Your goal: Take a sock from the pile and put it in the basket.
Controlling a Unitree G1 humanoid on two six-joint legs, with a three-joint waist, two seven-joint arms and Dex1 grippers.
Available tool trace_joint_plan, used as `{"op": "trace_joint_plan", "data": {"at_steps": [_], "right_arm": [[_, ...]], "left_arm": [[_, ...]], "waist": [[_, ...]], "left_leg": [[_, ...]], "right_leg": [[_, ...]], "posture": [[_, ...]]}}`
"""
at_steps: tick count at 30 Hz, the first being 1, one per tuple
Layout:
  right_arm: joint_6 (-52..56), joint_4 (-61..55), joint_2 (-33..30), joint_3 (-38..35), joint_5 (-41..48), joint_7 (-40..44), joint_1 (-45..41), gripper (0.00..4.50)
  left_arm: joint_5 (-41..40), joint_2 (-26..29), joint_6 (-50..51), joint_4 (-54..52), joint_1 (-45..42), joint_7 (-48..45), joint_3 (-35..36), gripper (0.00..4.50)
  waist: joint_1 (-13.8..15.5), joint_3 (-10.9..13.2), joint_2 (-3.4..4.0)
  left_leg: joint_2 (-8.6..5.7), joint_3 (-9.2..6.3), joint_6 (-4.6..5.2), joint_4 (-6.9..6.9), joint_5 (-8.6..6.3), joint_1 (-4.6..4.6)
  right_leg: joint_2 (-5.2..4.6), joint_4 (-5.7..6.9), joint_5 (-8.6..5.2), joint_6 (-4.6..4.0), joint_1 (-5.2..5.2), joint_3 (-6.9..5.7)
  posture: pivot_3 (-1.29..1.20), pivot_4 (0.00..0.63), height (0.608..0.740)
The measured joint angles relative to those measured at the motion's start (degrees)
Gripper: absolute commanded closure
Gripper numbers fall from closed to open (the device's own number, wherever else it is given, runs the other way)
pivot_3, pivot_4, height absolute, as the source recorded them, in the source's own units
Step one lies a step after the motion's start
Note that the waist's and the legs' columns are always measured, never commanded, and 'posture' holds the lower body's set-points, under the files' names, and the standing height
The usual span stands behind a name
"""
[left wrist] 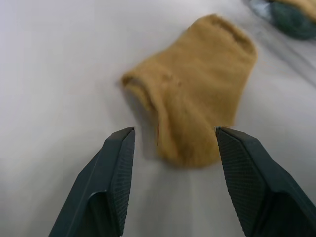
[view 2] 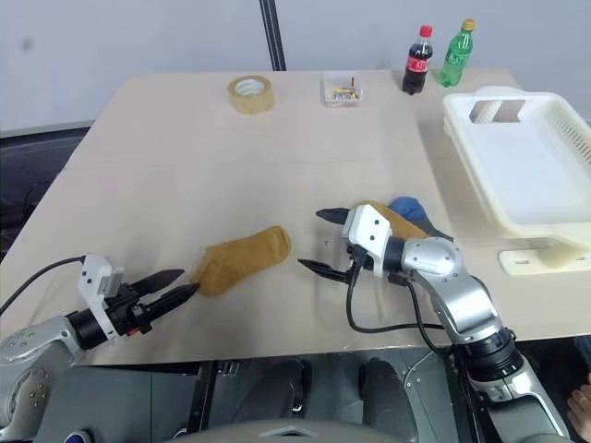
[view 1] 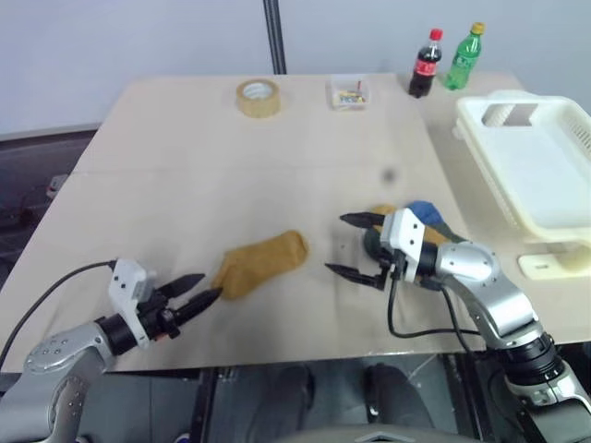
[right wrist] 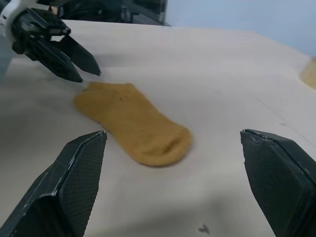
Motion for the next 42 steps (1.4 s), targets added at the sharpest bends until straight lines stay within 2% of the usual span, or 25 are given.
{"op": "trace_joint_plan", "data": {"at_steps": [4,11,14,15,16,18,24,27,28,30,33,36,38,39,40,41,42], "right_arm": [[-1.0,0.5,-0.9,0.2,-0.3,1.3,0.1,0.0],[-1.0,-1.2,-6.3,-2.9,2.0,4.8,2.2,0.0],[-1.0,-1.2,-6.5,-3.1,1.9,4.5,2.4,0.0],[-1.0,-1.2,-6.5,-3.1,1.9,4.2,2.4,0.0],[-1.0,-1.2,-6.4,-3.1,1.9,4.0,2.4,0.0],[-1.0,-1.2,-6.5,-3.3,1.9,3.6,2.6,0.0],[-1.1,-1.4,-6.4,-4.3,1.8,2.1,3.4,0.0],[-1.4,-1.5,-6.4,-4.9,1.8,1.4,4.1,0.0],[-1.6,-1.5,-6.4,-4.9,1.8,1.2,4.2,0.0],[-1.8,-1.9,-6.6,-5.3,1.8,1.1,4.7,0.0],[-1.8,-2.0,-6.9,-6.4,1.8,0.9,5.6,0.0],[-1.8,-3.0,-7.5,-7.9,1.9,0.3,6.8,0.0],[-1.6,-3.6,-8.0,-8.7,2.1,0.0,7.5,0.0],[-1.5,-4.0,-8.1,-9.2,2.2,-0.1,7.7,0.0],[-1.4,-4.2,-8.2,-9.3,2.3,-0.2,7.8,0.0],[-0.9,-4.7,-8.5,-10.1,2.4,-0.7,8.7,0.0],[-0.7,-5.1,-8.6,-10.3,2.4,-0.9,9.2,0.0]], "left_arm": [[1.7,-6.0,2.3,-3.2,-0.5,8.6,-2.7,1.73],[2.9,-5.9,3.6,-3.9,-2.4,11.1,-4.7,1.73],[2.8,-5.5,3.7,-2.3,-3.6,9.9,-4.8,2.47],[2.7,-5.1,3.8,-1.5,-4.1,9.4,-4.9,3.08],[2.7,-4.9,3.9,-1.1,-4.3,9.0,-5.0,3.4],[2.6,-4.7,3.9,-0.1,-5.2,8.3,-5.2,4.38],[1.0,-5.5,4.1,0.6,-6.0,8.4,-4.2,4.48],[-6.2,-6.3,7.6,-1.0,-6.2,10.2,2.2,4.48],[-9.7,-5.2,10.0,-1.5,-6.0,9.7,4.4,4.48],[-15.8,0.8,15.7,-1.8,-4.4,7.3,9.4,4.48],[-23.2,12.5,23.8,0.5,-3.1,0.3,19.2,4.48],[-27.9,23.5,31.9,3.9,-4.2,-6.0,23.0,4.48],[-30.5,31.4,36.6,3.5,-8.6,-8.6,21.3,4.48],[-31.7,33.4,37.6,2.4,-11.6,-8.6,19.3,4.48],[-32.3,34.2,37.9,1.7,-14.0,-8.4,17.4,4.48],[-33.0,34.0,38.9,-0.1,-21.2,-5.8,9.7,4.48],[-32.4,33.0,39.2,-1.2,-24.2,-4.1,4.9,4.48]], "waist": [[0.1,0.0,0.02],[0.0,-0.1,0.12],[0.0,-0.1,0.16],[0.0,-0.1,0.16],[0.0,-0.1,0.16],[0.0,-0.1,0.16],[0.0,-0.1,0.15],[-0.1,0.0,0.1],[-0.1,0.0,0.09],[-0.3,0.1,-0.09],[-0.3,0.2,0.04],[0.0,0.3,-0.11],[0.1,0.3,-0.18],[0.1,0.3,-0.13],[0.0,0.4,-0.04],[-0.1,0.4,0.09],[-0.2,0.4,0.15]], "left_leg": [[-0.05,-0.05,0.0,0.01,0.0,0.02],[-0.05,-0.01,0.0,0.02,0.01,0.08],[-0.04,-0.01,0.0,0.02,0.01,0.1],[-0.04,-0.02,0.0,0.02,0.01,0.1],[-0.04,-0.01,0.0,0.02,0.01,0.1],[-0.06,0.03,0.0,0.02,0.01,0.1],[-0.05,-0.01,0.0,0.02,0.01,0.07],[0.03,-0.02,-0.01,0.02,0.0,0.06],[0.05,-0.03,-0.01,0.02,0.0,0.06],[0.15,-0.07,-0.04,0.01,-0.02,0.03],[0.06,0.01,-0.04,0.02,-0.02,0.05],[-0.03,-0.09,-0.03,0.07,-0.01,0.05],[-0.08,-0.19,-0.03,0.11,-0.01,0.03],[-0.11,-0.16,-0.03,0.11,-0.01,0.03],[-0.12,-0.12,-0.03,0.09,-0.01,0.05],[-0.11,-0.05,-0.03,0.05,-0.01,0.08],[-0.08,-0.02,-0.04,0.0,-0.01,0.08]], "right_leg": [[0.06,0.03,0.01,0.01,0.01,-0.04],[0.08,0.09,-0.01,0.0,0.06,-0.02],[0.12,0.13,-0.01,0.0,0.05,-0.02],[0.13,0.14,-0.01,0.0,0.05,-0.03],[0.13,0.13,-0.01,0.0,0.05,-0.02],[0.12,0.1,-0.01,0.0,0.06,0.0],[0.06,0.08,0.0,0.0,0.04,0.0],[0.02,0.08,-0.01,0.0,0.02,-0.01],[0.03,0.09,-0.01,0.0,0.0,-0.01],[0.14,0.11,-0.02,-0.02,-0.04,-0.07],[0.24,0.15,-0.06,-0.06,-0.03,-0.08],[0.23,0.13,-0.18,-0.21,0.01,-0.18],[0.19,0.05,-0.17,-0.2,0.08,-0.29],[0.17,0.05,-0.17,-0.19,0.08,-0.28],[0.15,0.05,-0.17,-0.19,0.08,-0.2],[0.14,0.08,-0.04,0.01,0.1,-0.11],[0.16,0.1,-0.03,0.01,0.06,-0.06]], "posture": [[0.0,0.15,0.74],[0.0,0.15,0.74],[0.0,0.15,0.74],[0.0,0.15,0.74],[0.0,0.15,0.74],[0.0,0.15,0.74],[0.0,0.15,0.74],[0.0,0.15,0.74],[0.0,0.15,0.74],[0.0,0.15,0.74],[0.0,0.15,0.74],[0.0,0.15,0.74],[0.0,0.15,0.74],[0.0,0.15,0.74],[0.0,0.15,0.74],[0.0,0.15,0.74],[0.0,0.15,0.74]]}}
